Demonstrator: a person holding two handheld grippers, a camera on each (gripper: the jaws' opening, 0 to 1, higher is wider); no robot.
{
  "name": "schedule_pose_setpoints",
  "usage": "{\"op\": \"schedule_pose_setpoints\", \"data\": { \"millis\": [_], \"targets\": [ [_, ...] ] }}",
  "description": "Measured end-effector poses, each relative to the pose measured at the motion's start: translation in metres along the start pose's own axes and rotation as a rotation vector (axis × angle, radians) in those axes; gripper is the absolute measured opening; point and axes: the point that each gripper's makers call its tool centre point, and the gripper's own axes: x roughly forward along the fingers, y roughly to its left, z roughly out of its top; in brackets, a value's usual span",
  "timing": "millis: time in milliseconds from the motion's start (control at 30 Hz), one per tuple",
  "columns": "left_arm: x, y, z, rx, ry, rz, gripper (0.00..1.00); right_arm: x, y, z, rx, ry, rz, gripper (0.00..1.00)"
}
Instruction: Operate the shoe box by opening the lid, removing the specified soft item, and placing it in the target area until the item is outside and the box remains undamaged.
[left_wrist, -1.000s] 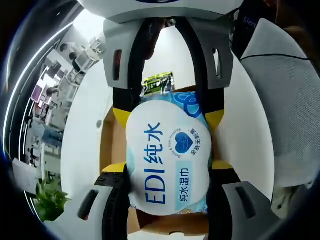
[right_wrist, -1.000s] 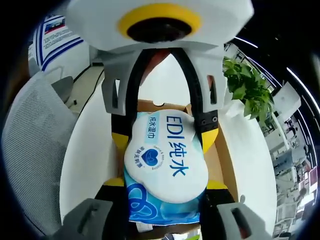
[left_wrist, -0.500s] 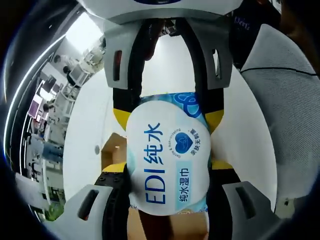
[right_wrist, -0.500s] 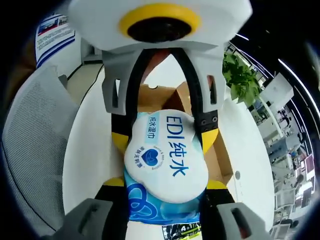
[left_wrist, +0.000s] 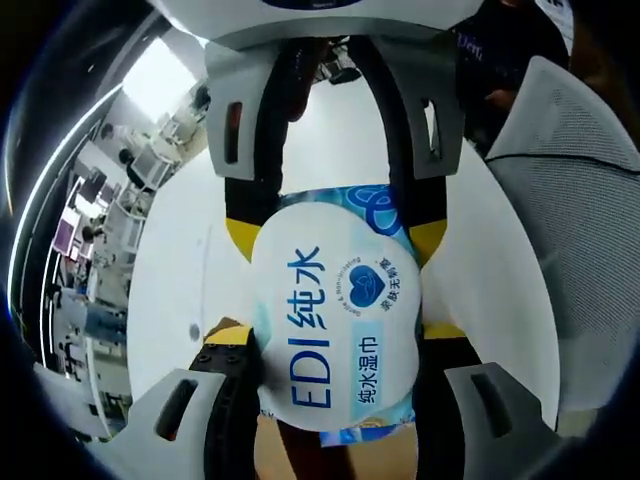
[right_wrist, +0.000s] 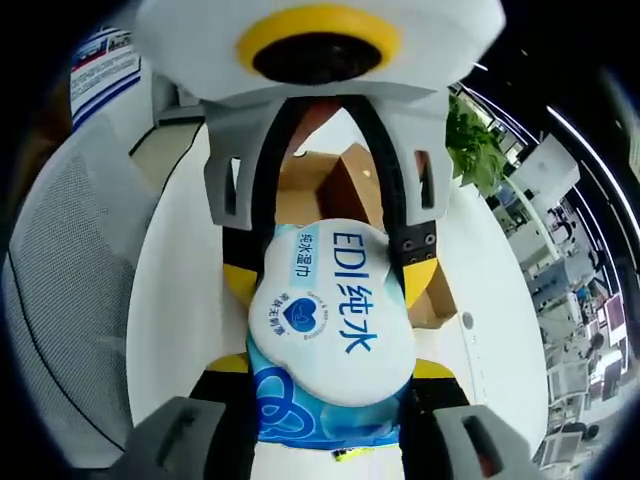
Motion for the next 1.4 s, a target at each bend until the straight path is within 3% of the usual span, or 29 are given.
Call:
{"op": "schedule_pose_setpoints", "data": {
  "millis": [167,700,1400],
  "targets": [
    [0.007,0.003,0.009,-0.002,-0.010,-0.005,0.61,-0.004,-0.003,-0.008,-0.001,0.003,0.003,0.54],
    [0.043,0.025,0.048,-0.051,-0.064,0.016,0.61,-0.019,-0.029,-0.058,-0.051,0.043,0.055,0.54],
    [0.084,0.045,0.042,-0.093,-0.048,0.007,0.60,0.006,-0.053,-0.088,-0.072,0.060,0.098,0.53]
  ]
}}
